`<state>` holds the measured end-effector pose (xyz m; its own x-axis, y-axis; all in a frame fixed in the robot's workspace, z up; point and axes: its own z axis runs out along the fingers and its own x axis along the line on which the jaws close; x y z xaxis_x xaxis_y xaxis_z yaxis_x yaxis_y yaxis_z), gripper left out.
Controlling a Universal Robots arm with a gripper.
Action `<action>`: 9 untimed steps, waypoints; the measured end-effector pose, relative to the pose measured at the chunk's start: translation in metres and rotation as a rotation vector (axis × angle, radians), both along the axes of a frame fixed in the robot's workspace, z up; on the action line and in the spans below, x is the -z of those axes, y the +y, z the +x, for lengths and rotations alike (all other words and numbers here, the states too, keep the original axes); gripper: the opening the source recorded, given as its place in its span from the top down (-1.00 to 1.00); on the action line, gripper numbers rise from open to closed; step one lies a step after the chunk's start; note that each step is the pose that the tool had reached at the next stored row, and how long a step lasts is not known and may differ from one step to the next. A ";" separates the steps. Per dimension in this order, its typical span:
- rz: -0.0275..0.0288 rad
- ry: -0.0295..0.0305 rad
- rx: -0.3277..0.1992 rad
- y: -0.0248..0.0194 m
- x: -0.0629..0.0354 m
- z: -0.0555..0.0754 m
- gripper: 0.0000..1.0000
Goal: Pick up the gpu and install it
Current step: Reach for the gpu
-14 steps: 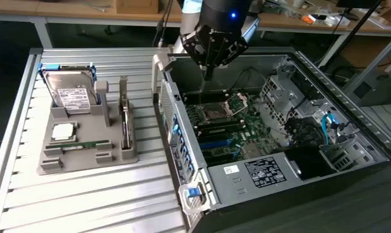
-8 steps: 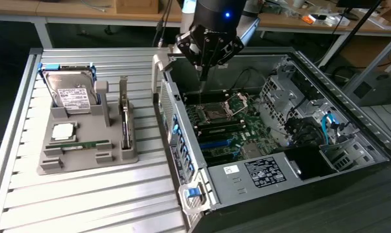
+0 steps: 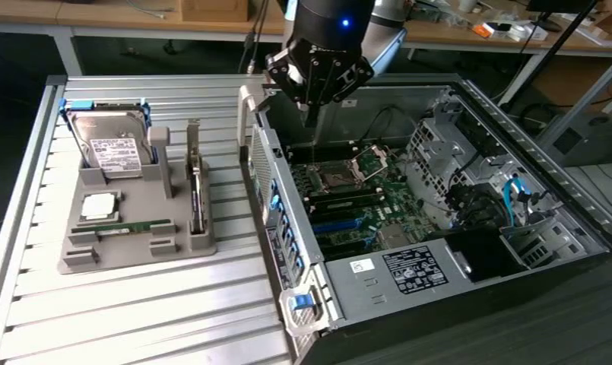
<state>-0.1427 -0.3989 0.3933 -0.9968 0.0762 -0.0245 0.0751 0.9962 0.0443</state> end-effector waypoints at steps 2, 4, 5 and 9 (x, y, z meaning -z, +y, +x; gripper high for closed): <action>0.0000 -0.0001 0.000 0.0000 0.0000 -0.002 0.79; 0.0001 0.0000 0.000 0.0000 0.0000 -0.003 0.79; 0.0000 0.0000 0.000 0.0000 0.0000 -0.004 0.79; 0.0001 0.0000 0.000 0.0000 0.0000 -0.009 0.79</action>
<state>-0.1516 -0.3989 0.3933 -0.9968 0.0762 -0.0245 0.0751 0.9962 0.0444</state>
